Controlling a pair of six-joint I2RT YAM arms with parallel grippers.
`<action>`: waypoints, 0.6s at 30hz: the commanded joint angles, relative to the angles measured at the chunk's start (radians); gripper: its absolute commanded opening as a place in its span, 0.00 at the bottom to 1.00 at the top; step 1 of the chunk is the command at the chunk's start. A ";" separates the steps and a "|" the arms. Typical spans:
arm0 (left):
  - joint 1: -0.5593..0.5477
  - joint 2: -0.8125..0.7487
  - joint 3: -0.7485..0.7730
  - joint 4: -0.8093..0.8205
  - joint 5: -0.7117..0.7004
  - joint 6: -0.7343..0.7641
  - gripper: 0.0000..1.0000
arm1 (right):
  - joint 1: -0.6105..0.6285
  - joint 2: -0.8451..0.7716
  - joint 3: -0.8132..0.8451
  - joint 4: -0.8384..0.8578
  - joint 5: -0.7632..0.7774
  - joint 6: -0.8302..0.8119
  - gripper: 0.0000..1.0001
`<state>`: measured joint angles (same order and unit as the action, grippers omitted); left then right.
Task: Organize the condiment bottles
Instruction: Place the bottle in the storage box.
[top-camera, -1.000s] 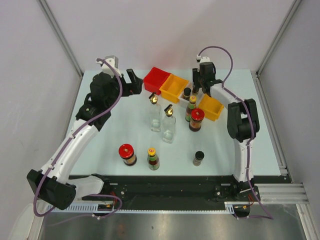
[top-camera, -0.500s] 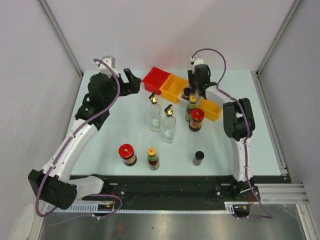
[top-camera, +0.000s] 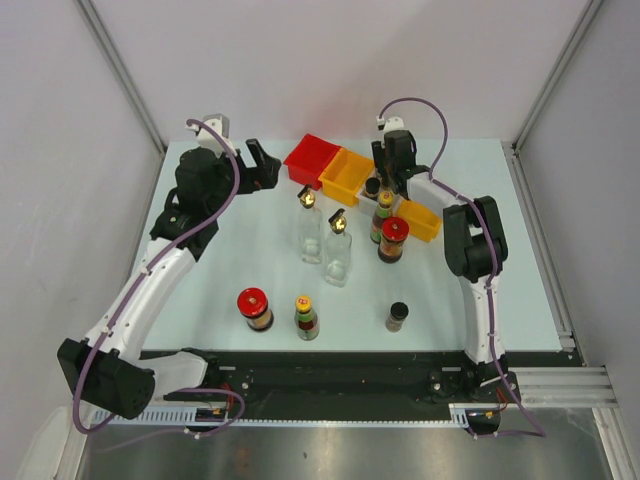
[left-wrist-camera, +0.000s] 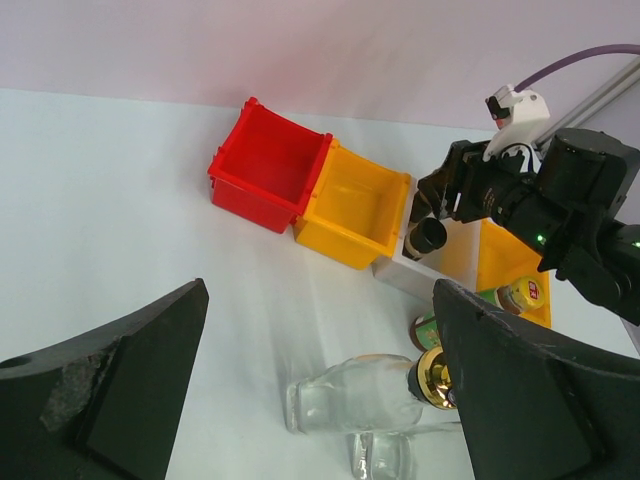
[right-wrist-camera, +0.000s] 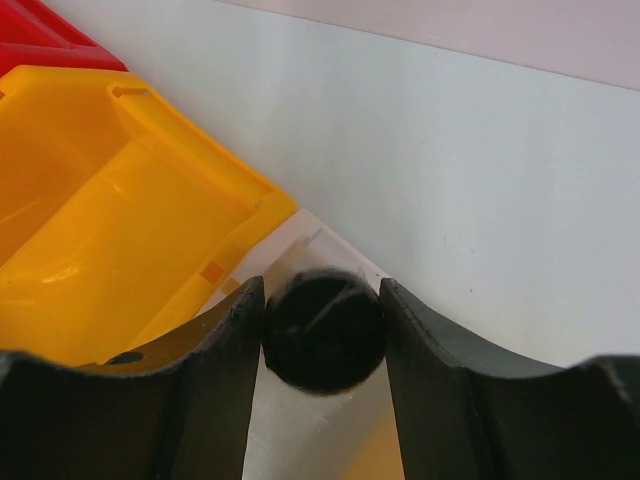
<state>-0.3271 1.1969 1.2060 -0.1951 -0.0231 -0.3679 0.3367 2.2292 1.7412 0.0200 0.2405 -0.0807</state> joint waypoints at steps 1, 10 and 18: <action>0.013 -0.025 -0.003 0.040 0.014 -0.020 1.00 | 0.002 -0.031 0.031 0.044 0.029 0.009 0.54; 0.019 -0.028 -0.011 0.040 0.014 -0.022 1.00 | -0.002 -0.059 0.040 0.057 0.039 0.032 0.56; 0.022 -0.030 -0.013 0.043 0.014 -0.025 1.00 | -0.018 -0.109 0.037 0.078 0.033 0.076 0.59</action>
<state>-0.3153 1.1965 1.1976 -0.1921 -0.0212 -0.3767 0.3290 2.2196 1.7416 0.0353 0.2554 -0.0395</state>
